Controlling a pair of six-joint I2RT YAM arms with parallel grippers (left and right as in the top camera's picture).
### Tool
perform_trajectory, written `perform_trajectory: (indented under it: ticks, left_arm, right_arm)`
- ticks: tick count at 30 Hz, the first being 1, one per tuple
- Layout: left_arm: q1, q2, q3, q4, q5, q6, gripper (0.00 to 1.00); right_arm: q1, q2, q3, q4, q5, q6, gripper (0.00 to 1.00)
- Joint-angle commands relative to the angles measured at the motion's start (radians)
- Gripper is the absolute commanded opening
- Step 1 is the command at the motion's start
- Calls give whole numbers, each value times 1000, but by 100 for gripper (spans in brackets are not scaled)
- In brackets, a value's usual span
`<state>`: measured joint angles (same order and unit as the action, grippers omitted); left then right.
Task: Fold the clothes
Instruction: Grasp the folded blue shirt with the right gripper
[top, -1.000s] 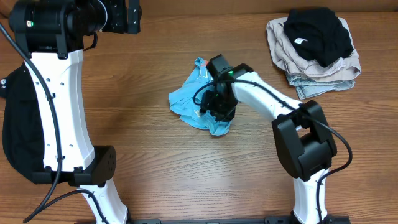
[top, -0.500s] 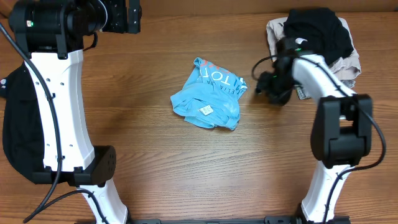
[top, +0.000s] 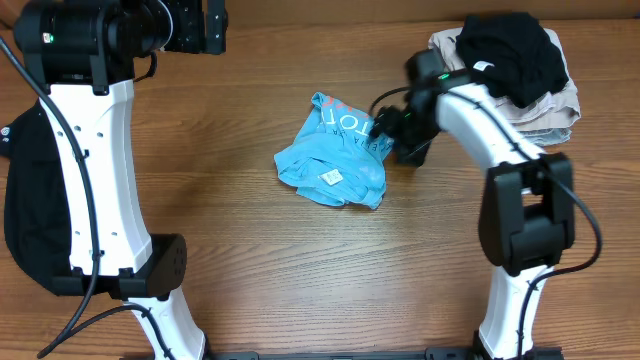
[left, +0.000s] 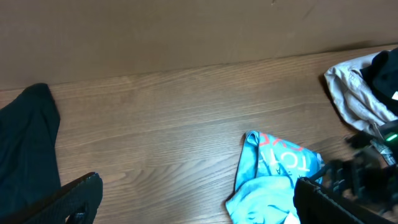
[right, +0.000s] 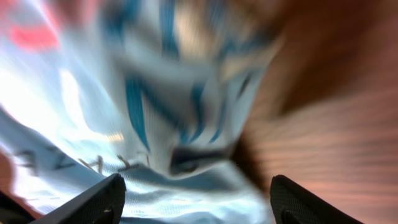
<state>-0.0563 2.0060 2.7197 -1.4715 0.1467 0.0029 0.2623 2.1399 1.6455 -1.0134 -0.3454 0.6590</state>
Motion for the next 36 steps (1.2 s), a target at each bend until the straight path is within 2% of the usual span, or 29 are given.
perform_trajectory:
  ticks: [1,5,10,17,28,32,34,36]
  left_arm:
    - [3,4,-3,-3,15,19,100]
    - [3,4,-3,-5,15,19,100]
    - [3,4,-3,-6,15,19,100]
    - [3,4,-3,-6,14,19,100]
    - [3,4,-3,-13,7,19,100]
    - [3,4,-3,-13,8,19,100]
    - [3,4,-3,-15,8,19,100]
    - [3,4,-3,-20,8,19,100]
  right_arm:
    - [77,-17,-38,26,-12,196,78]
    - [170,-17,-38,77,13,209,79]
    - [255,-16,-39,93,175,210,79]
    - [281,42,-42,103,214,220,79]
    - [86,68,-41,-39,185,-46,76]
    - [10,70,-41,-40,337,-175,76]
    - [-20,70,-40,-29,448,-193,78]
    - [-59,70,-11,-58,467,-194,78]
